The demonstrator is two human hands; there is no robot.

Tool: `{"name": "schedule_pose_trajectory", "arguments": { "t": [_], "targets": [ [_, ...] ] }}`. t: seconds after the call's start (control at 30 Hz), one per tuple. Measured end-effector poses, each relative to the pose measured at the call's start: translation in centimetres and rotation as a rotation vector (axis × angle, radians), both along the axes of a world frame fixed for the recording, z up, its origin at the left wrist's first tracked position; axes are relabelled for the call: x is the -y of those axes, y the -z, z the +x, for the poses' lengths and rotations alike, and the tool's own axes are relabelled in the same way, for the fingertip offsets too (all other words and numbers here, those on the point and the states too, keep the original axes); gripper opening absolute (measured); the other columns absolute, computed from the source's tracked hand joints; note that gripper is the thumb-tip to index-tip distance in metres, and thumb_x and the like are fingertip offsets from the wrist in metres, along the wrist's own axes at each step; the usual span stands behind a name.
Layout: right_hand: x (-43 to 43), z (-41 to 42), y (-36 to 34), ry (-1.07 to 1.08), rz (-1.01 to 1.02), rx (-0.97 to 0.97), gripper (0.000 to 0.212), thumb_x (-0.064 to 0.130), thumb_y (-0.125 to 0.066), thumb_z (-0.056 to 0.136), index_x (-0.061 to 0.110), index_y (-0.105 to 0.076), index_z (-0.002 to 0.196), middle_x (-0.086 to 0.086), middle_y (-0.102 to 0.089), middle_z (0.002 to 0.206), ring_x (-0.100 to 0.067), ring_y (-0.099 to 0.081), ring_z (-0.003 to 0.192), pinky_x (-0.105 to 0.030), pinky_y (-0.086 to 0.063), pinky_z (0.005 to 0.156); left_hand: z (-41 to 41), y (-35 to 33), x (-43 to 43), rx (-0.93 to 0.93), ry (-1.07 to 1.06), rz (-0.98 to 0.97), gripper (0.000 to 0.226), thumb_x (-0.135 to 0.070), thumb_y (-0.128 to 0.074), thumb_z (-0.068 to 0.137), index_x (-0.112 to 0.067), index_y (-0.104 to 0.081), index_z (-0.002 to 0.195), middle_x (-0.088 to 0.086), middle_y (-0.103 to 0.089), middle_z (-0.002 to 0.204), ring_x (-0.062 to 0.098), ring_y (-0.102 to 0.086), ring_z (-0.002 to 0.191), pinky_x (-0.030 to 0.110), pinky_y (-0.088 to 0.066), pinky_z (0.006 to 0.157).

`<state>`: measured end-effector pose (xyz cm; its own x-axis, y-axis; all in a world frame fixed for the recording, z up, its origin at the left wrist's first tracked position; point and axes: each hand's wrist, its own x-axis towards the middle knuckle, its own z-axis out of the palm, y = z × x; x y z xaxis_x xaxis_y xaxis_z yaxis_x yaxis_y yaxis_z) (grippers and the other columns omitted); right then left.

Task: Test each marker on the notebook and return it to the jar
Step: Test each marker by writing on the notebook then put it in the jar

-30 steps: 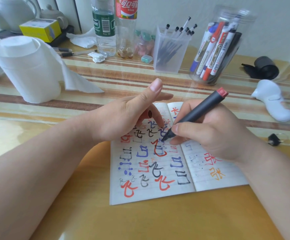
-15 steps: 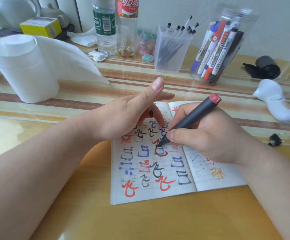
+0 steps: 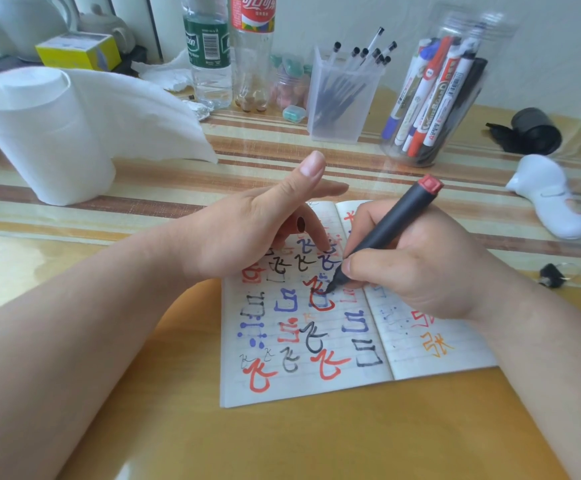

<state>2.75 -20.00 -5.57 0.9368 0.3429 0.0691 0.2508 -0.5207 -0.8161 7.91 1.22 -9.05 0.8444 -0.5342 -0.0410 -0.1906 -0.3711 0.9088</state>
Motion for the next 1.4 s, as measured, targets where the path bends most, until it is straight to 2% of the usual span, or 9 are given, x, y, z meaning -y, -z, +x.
{"name": "schedule_pose_trajectory", "arguments": {
  "t": [0.07, 0.2, 0.37, 0.5, 0.7, 0.93, 1.23, 1.3, 1.4],
  "targets": [
    [0.0, 0.1, 0.3, 0.035, 0.075, -0.020, 0.012, 0.017, -0.067, 0.064, 0.007, -0.061, 0.068, -0.019, -0.069, 0.066, -0.031, -0.072, 0.068, -0.044, -0.057, 0.063, -0.4, -0.5, -0.3, 0.016, 0.016, 0.022, 0.068, -0.092, -0.019, 0.086, -0.061, -0.053, 0.135, -0.013, -0.077, 0.109, -0.003, -0.057, 0.069, 0.037, -0.040, 0.079],
    [0.1, 0.0, 0.4, 0.201, 0.381, 0.204, 0.010, 0.005, -0.063, 0.068, -0.001, -0.055, 0.068, -0.009, -0.058, 0.053, -0.032, -0.070, 0.051, -0.033, -0.049, 0.044, -1.8, -1.4, -0.6, 0.134, 0.024, 0.076, 0.053, -0.031, -0.033, 0.095, -0.033, -0.051, 0.144, -0.030, -0.070, 0.105, -0.007, -0.056, 0.082, 0.008, -0.040, 0.074],
    [0.7, 0.3, 0.3, 0.251, 0.500, 0.384, 0.013, 0.017, -0.063, 0.068, 0.008, -0.054, 0.068, -0.004, -0.054, 0.050, -0.021, -0.060, 0.042, -0.042, -0.043, 0.046, -2.5, -1.3, 0.0, 0.208, 0.007, 0.157, 0.048, -0.011, -0.045, 0.102, -0.035, -0.038, 0.143, -0.015, -0.065, 0.104, 0.005, -0.055, 0.077, 0.022, -0.043, 0.074],
    [0.4, 0.7, 0.9, 0.248, 0.616, 0.214, 0.010, 0.005, -0.063, 0.073, 0.011, -0.057, 0.067, 0.010, -0.047, 0.045, -0.010, -0.047, 0.037, -0.041, -0.042, 0.049, -2.4, -1.1, 0.1, 0.274, -0.030, 0.137, 0.051, -0.008, -0.060, 0.099, -0.032, -0.042, 0.140, -0.017, -0.066, 0.102, 0.009, -0.064, 0.095, 0.037, -0.052, 0.094],
    [0.2, 1.1, 1.2, 0.210, 0.790, 0.062, 0.022, 0.001, -0.059, 0.071, 0.018, -0.064, 0.058, -0.012, -0.033, 0.050, -0.018, -0.034, 0.042, -0.027, -0.042, 0.045, -2.7, -1.9, 0.4, 0.375, -0.131, 0.015, 0.066, -0.023, -0.084, 0.083, -0.045, -0.052, 0.136, -0.028, -0.075, 0.099, -0.004, -0.071, 0.093, 0.021, -0.054, 0.090],
    [0.3, 0.9, 1.2, 0.221, 0.777, 0.036, 0.019, 0.004, -0.062, 0.069, 0.019, -0.064, 0.057, -0.016, -0.034, 0.054, -0.017, -0.034, 0.043, -0.028, -0.041, 0.045, -3.1, -2.0, 0.9, 0.283, -0.087, -0.122, 0.062, -0.028, -0.079, 0.080, -0.045, -0.053, 0.134, -0.014, -0.079, 0.102, 0.011, -0.075, 0.096, 0.044, -0.055, 0.099],
    [0.9, 0.7, 1.0, 0.020, 0.647, -0.011, 0.007, 0.004, -0.070, 0.080, 0.010, -0.072, 0.084, -0.007, -0.059, 0.061, -0.024, -0.055, 0.053, -0.031, -0.049, 0.046, -2.8, -1.4, 0.5, 0.180, -0.007, -0.320, 0.057, -0.026, -0.070, 0.088, -0.023, -0.053, 0.142, 0.005, -0.078, 0.103, 0.028, -0.073, 0.089, 0.034, -0.056, 0.083],
    [1.1, 0.7, 0.8, 0.008, 0.655, -0.022, 0.010, 0.008, -0.076, 0.077, 0.012, -0.077, 0.087, -0.014, -0.061, 0.065, -0.027, -0.058, 0.058, -0.031, -0.050, 0.047, -2.7, -1.3, 0.3, 0.221, -0.059, -0.251, 0.052, -0.034, -0.070, 0.088, -0.026, -0.056, 0.138, 0.001, -0.076, 0.098, 0.025, -0.071, 0.086, 0.031, -0.055, 0.079],
    [1.4, 0.7, 0.7, -0.011, 0.710, -0.083, 0.014, 0.013, -0.072, 0.080, 0.009, -0.079, 0.092, -0.016, -0.066, 0.071, -0.026, -0.061, 0.064, -0.031, -0.050, 0.046, -2.6, -1.4, 0.2, 0.500, -0.088, 0.100, 0.030, -0.044, -0.061, 0.094, -0.029, -0.068, 0.119, -0.013, -0.069, 0.088, 0.013, -0.065, 0.084, 0.034, -0.052, 0.077]
  ]
}}
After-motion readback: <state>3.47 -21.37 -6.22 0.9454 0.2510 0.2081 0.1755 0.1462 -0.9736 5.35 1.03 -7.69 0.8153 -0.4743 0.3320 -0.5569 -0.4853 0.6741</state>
